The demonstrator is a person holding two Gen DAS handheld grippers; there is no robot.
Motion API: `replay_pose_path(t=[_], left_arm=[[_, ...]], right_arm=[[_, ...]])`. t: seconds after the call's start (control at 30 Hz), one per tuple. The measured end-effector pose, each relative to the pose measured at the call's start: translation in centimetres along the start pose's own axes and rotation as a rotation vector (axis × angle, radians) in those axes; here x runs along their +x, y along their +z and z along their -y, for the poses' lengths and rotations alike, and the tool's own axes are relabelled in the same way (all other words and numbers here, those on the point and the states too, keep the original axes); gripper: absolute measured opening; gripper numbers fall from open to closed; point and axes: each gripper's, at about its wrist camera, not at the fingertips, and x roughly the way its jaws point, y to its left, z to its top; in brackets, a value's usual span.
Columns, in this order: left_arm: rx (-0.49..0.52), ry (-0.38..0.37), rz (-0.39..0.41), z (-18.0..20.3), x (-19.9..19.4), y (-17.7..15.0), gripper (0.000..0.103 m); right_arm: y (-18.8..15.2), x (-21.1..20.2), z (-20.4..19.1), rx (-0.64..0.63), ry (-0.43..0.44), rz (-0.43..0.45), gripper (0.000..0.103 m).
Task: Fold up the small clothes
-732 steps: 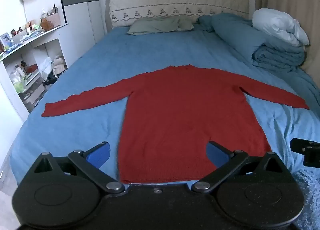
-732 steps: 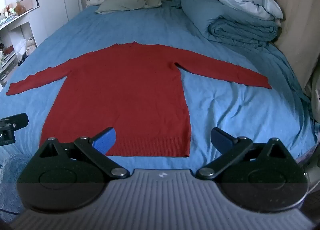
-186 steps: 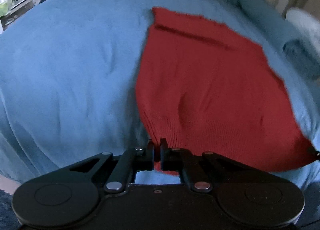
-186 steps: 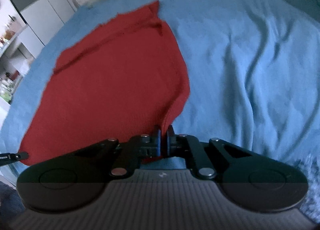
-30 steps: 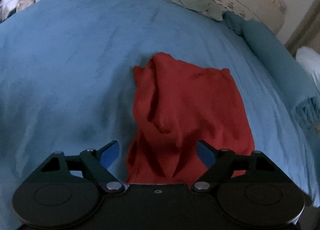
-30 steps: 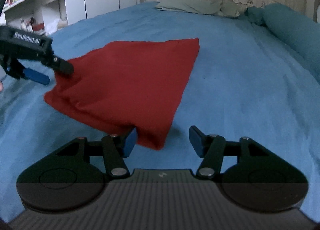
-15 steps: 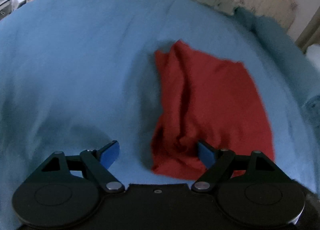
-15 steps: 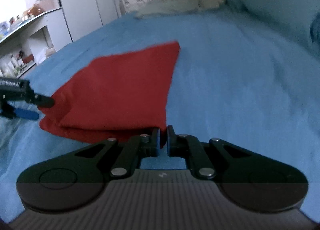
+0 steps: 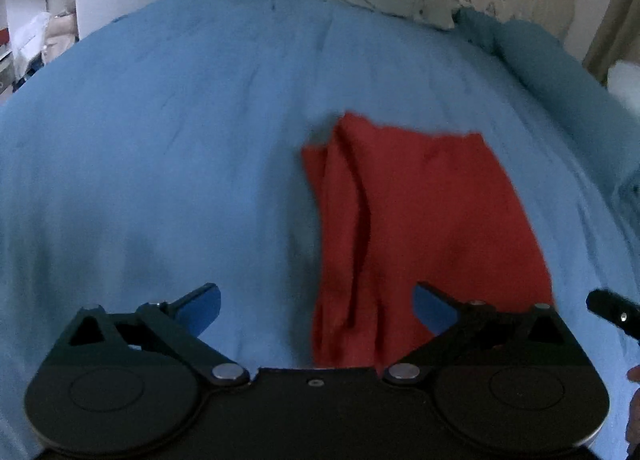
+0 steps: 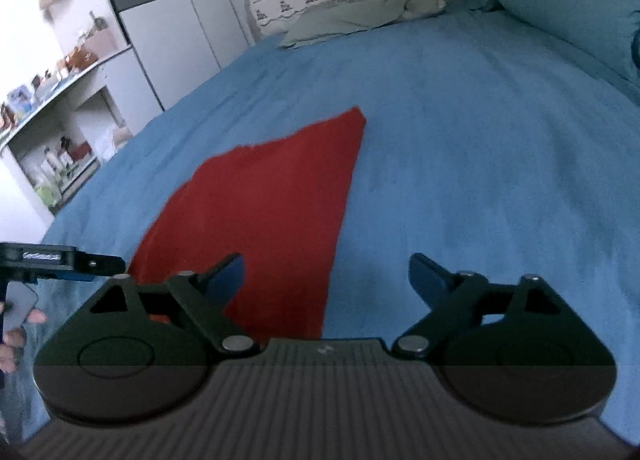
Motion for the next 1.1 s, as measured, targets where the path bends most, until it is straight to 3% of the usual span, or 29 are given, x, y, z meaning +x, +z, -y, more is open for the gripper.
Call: replay_pose_path(t=[0.1, 0.23, 0.37, 0.47, 0.57, 0.6, 0.63, 0.7, 0.73, 0.93, 1.1], left_arm=[[-0.023, -0.069, -0.023, 0.0, 2.0, 2.3, 0.103], [-0.040, -0.157, -0.135, 0.4, 6.3, 4.5, 0.102], [-0.049, -0.143, -0.173, 0.8, 8.9, 5.1, 0.089], [-0.081, -0.169, -0.158, 0.5, 9.5, 4.9, 0.087], [-0.071, -0.176, -0.138, 1.0, 9.0, 4.3, 0.067], [-0.059, -0.167, -0.133, 1.3, 8.6, 4.1, 0.054], [-0.055, -0.163, -0.118, 1.6, 8.3, 4.1, 0.045], [-0.049, -0.159, -0.094, 1.9, 7.5, 4.2, 0.030], [-0.045, -0.157, -0.086, 2.1, 6.9, 4.2, 0.029], [-0.015, -0.213, -0.043, 4.4, 1.8, 3.9, 0.026], [0.012, -0.266, -0.012, 7.6, -3.9, 0.3, 0.027]], right_arm=[[2.8, 1.7, 0.5, 0.049, 0.014, -0.043, 0.103], [5.4, 5.4, 1.2, 0.078, 0.059, -0.150, 0.103], [5.9, 8.6, 2.2, 0.112, 0.067, -0.230, 0.103], [5.7, 10.3, 2.3, 0.105, 0.068, -0.263, 0.103], [5.5, 11.1, 1.8, 0.092, 0.085, -0.245, 0.103], [5.5, 11.3, 1.6, 0.088, 0.094, -0.243, 0.093], [5.5, 11.6, 1.4, 0.088, 0.110, -0.248, 0.071], [5.6, 11.7, 1.1, 0.100, 0.144, -0.260, 0.056], [5.8, 11.3, 0.8, 0.089, 0.136, -0.247, 0.046], [6.9, 6.5, -0.3, 0.070, 0.153, -0.145, 0.039], [6.9, -1.6, 0.9, 0.046, 0.181, -0.091, 0.039]])
